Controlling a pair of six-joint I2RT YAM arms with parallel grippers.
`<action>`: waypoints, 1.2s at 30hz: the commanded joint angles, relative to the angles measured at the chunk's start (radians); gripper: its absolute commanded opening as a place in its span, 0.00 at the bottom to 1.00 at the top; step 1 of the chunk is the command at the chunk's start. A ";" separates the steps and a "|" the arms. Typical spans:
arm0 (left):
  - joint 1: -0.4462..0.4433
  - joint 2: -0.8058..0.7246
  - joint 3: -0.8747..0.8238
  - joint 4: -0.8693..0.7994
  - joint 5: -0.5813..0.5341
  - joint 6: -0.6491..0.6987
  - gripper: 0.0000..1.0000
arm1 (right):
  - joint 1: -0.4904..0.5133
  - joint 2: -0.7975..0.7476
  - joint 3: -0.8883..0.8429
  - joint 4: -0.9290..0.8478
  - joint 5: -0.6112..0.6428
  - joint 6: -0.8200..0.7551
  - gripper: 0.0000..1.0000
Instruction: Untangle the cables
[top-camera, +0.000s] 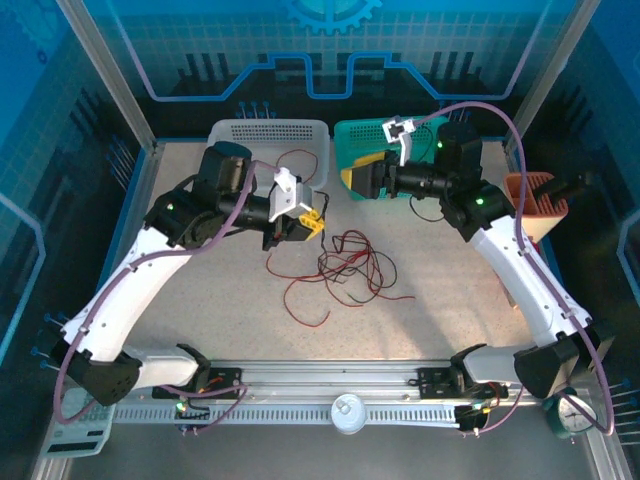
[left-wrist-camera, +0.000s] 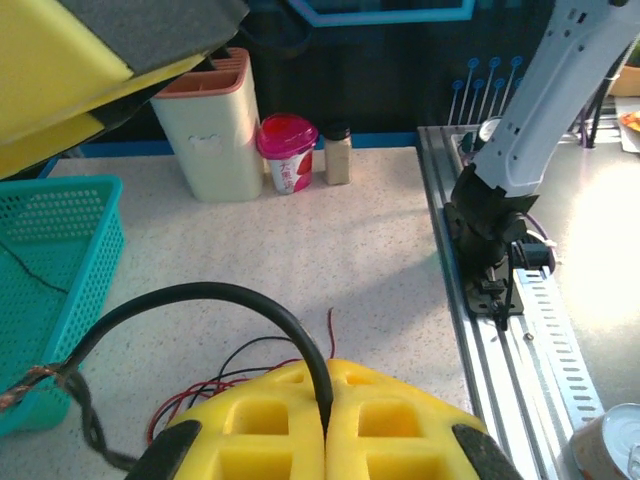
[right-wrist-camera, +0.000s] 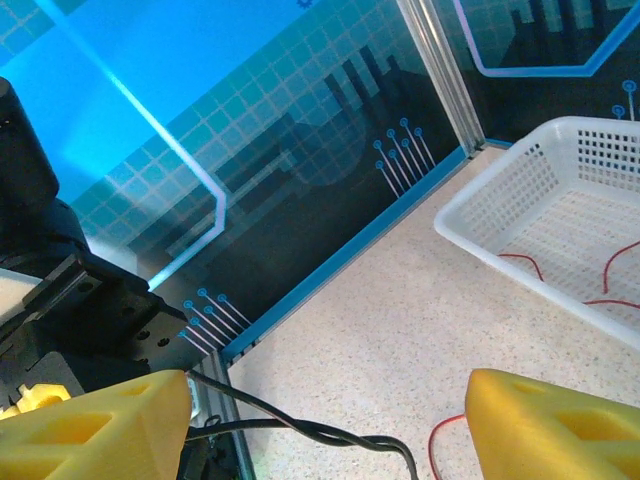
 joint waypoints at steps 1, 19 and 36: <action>-0.002 -0.037 -0.016 0.027 0.087 0.038 0.00 | 0.008 -0.004 -0.011 0.028 -0.063 -0.014 0.74; -0.001 -0.033 -0.032 0.053 0.175 0.029 0.00 | 0.052 0.039 0.040 -0.048 -0.096 -0.091 0.72; -0.004 -0.016 -0.031 0.029 0.255 0.044 0.00 | 0.101 0.120 0.140 -0.148 -0.206 -0.183 0.73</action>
